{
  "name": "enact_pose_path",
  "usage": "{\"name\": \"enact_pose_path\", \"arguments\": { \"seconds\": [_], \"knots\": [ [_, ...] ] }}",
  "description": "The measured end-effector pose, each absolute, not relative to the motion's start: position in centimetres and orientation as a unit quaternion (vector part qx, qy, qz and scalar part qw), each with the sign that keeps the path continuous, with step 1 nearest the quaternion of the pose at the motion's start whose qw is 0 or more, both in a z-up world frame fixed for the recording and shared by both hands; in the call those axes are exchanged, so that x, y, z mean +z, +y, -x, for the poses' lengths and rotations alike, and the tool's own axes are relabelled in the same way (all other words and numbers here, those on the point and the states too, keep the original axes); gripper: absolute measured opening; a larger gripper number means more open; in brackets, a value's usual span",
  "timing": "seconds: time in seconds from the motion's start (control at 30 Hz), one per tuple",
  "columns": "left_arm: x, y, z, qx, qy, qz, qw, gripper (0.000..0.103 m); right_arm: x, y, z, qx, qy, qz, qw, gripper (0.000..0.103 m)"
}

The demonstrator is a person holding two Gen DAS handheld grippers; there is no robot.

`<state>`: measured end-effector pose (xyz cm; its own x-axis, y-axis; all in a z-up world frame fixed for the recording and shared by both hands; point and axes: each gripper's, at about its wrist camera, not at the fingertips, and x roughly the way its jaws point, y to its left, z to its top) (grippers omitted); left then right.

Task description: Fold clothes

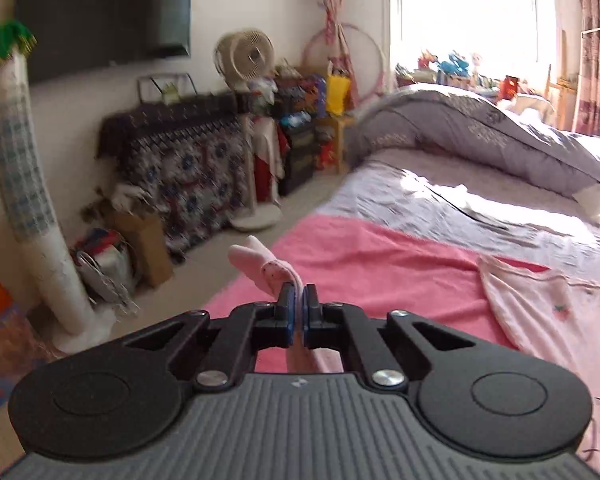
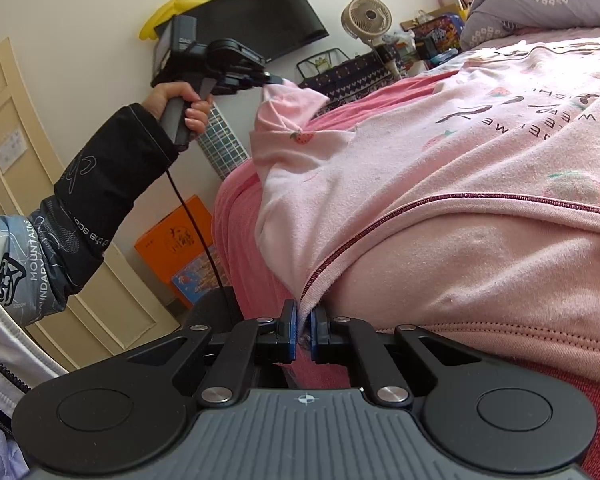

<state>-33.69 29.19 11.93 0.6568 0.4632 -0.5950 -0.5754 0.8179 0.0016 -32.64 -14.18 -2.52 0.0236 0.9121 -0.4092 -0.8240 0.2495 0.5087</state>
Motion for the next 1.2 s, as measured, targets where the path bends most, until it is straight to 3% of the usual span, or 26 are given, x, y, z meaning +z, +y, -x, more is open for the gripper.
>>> {"name": "enact_pose_path", "arguments": {
  "seconds": [0.43, 0.53, 0.57, 0.63, 0.67, 0.7, 0.87, 1.1, 1.2],
  "knots": [
    [11.6, 33.0, 39.1, 0.455, 0.29, -0.023, 0.842, 0.007, -2.5, -14.4, 32.2, 0.611, 0.349, -0.076, 0.706, 0.008],
    [11.0, 33.5, 40.2, 0.463, 0.29, -0.013, 0.837, 0.007, -2.2, -14.6, 32.2, 0.623, 0.349, -0.086, 0.695, 0.017],
    [11.0, 33.4, 40.4, 0.457, 0.289, -0.01, 0.841, 0.014, -2.1, -14.6, 32.3, 0.63, 0.347, -0.088, 0.689, 0.026],
    [10.9, 32.8, 40.5, 0.448, 0.286, -0.024, 0.847, 0.043, -1.8, -14.6, 32.6, 0.641, 0.341, -0.08, 0.683, 0.038],
    [10.7, 32.5, 40.3, 0.457, 0.286, -0.04, 0.841, 0.063, -1.7, -14.5, 32.8, 0.642, 0.339, -0.071, 0.684, 0.041],
    [10.4, 32.3, 39.9, 0.472, 0.286, -0.058, 0.832, 0.076, -1.5, -14.3, 33.1, 0.64, 0.336, -0.059, 0.688, 0.041],
    [9.1, 33.0, 39.0, 0.516, 0.3, -0.066, 0.799, 0.076, -0.4, -14.6, 33.6, 0.64, 0.326, -0.05, 0.694, 0.042],
    [9.3, 31.2, 38.1, 0.494, 0.293, -0.074, 0.815, 0.077, 2.8, -18.0, 34.7, 0.642, 0.278, -0.043, 0.713, 0.066],
    [10.0, 29.9, 37.3, 0.472, 0.284, -0.063, 0.832, 0.078, 3.7, -19.7, 34.9, 0.611, 0.266, -0.042, 0.744, 0.067]
  ]
}}
